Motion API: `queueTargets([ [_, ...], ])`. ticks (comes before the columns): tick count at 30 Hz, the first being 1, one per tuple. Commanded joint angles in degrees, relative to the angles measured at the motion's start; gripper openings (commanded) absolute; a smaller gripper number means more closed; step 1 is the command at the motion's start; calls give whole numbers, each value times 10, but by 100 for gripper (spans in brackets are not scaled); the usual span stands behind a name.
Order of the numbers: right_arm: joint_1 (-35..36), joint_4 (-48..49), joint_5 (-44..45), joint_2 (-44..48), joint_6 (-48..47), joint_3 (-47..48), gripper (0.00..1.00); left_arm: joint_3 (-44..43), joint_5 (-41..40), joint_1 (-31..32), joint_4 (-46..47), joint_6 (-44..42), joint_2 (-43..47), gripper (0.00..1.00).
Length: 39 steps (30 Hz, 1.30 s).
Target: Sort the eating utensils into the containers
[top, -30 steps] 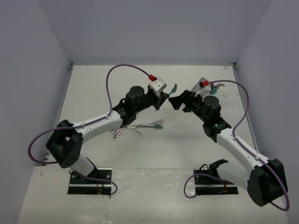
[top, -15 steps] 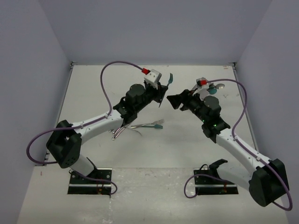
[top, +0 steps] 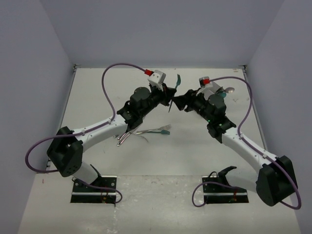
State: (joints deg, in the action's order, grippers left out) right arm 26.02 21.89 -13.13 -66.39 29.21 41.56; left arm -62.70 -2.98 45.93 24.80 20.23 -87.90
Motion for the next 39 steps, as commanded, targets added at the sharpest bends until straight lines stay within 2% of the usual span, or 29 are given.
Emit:
queueTargets([
  [1,5,33,-25,-16,-14,42,50,-8,9,8,36,14,30,0],
  [3,6,29,-28,-32,-12,61,49,-7,16,10,37,12,30,0],
  [6,8,33,-22,-45,-9,70,32,-7,27,11,38,8,32,0],
  [7,8,34,-20,-47,-8,72,24,-7,27,12,38,6,33,0],
  [9,8,34,-20,-51,-12,78,17,-8,60,12,38,-4,33,0],
  [10,8,33,-21,-52,-14,80,8,-9,70,13,37,-6,31,0],
  [12,8,32,-14,-56,-12,81,1,-20,117,13,30,-30,26,0],
  [14,7,31,-14,-62,-10,81,1,-29,154,14,11,-61,19,0],
  [17,7,37,-16,-73,2,81,10,-56,212,17,-26,-97,1,0],
  [21,8,78,-4,-75,4,63,0,-78,328,18,-44,-131,-17,0],
  [25,8,80,-15,-82,-1,60,0,-74,368,18,-36,-142,-13,6],
  [26,8,83,-14,-83,3,56,0,-73,379,18,-39,-147,-11,12],
  [28,8,103,-16,-85,7,51,0,-70,403,18,-38,-164,-7,19],
  [30,8,116,-5,-82,12,41,0,-66,417,18,-42,-169,-2,35],
  [32,7,137,56,-67,22,19,0,-66,372,18,-55,-174,5,100],
  [34,3,130,114,-58,20,9,0,-60,317,17,-74,-182,25,100],
  [35,-1,129,157,-52,20,-2,0,-56,256,17,-78,-186,33,100],
  [38,-32,128,215,-29,40,-29,0,-44,159,7,-96,-195,65,100],
  [39,-44,129,274,-17,44,-34,0,-40,149,1,-99,-194,79,100],
])
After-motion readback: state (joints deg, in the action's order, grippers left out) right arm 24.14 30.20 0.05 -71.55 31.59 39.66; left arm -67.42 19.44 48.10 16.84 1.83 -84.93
